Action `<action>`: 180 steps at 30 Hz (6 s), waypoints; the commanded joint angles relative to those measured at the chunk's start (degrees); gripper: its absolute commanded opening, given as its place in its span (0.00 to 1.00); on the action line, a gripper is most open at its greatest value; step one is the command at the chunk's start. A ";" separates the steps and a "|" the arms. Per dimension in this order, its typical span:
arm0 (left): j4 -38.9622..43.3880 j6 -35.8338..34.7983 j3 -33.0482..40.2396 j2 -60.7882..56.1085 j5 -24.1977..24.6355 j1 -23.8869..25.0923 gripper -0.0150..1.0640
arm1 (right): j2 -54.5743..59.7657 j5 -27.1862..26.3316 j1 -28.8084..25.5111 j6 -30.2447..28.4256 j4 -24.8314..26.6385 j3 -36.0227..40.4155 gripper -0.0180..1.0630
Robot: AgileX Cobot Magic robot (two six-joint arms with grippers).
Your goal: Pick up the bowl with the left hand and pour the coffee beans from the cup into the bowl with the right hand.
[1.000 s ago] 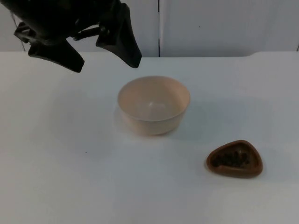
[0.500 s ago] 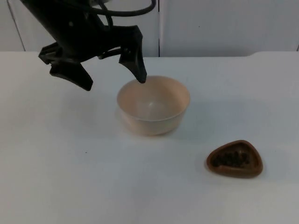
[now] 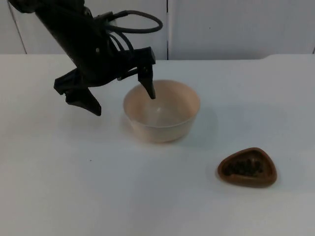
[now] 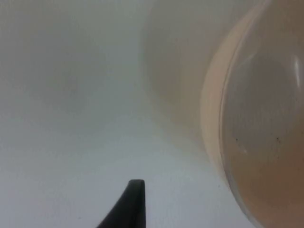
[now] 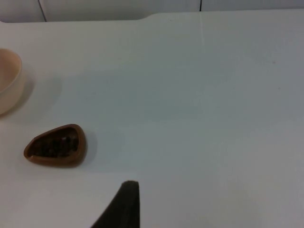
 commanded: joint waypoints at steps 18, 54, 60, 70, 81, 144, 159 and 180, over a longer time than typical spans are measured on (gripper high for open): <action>1.36 -4.54 -0.50 4.91 -6.77 -0.17 0.95 | -0.22 -0.25 -0.45 -0.72 -0.30 0.14 0.99; 0.00 -4.15 -0.39 5.45 -4.66 -0.17 0.01 | -0.22 -0.25 -0.45 -0.88 -1.81 0.14 0.99; 2.14 -4.15 -0.39 3.53 -3.08 -0.17 0.01 | -0.22 -0.25 -0.45 -0.88 -1.81 0.14 0.99; 7.21 -4.15 -0.39 -1.82 2.06 -0.17 0.01 | -0.22 -0.25 -0.45 -0.88 -1.81 0.14 0.99; 8.20 -4.15 3.56 -7.89 5.48 -0.28 0.01 | -0.22 -0.25 -0.45 -0.88 -1.81 0.14 0.99; 24.47 -32.61 22.58 -24.28 2.59 -17.50 0.01 | -0.22 -0.25 -0.45 -0.01 -1.36 0.14 0.99; 26.33 -33.96 22.58 -24.28 2.71 -20.21 0.01 | -0.22 -0.85 -0.45 0.37 0.20 -0.17 0.99; 26.33 -34.10 22.58 -24.28 2.93 -20.21 0.01 | 27.73 -4.90 -0.45 1.62 1.61 -12.99 0.99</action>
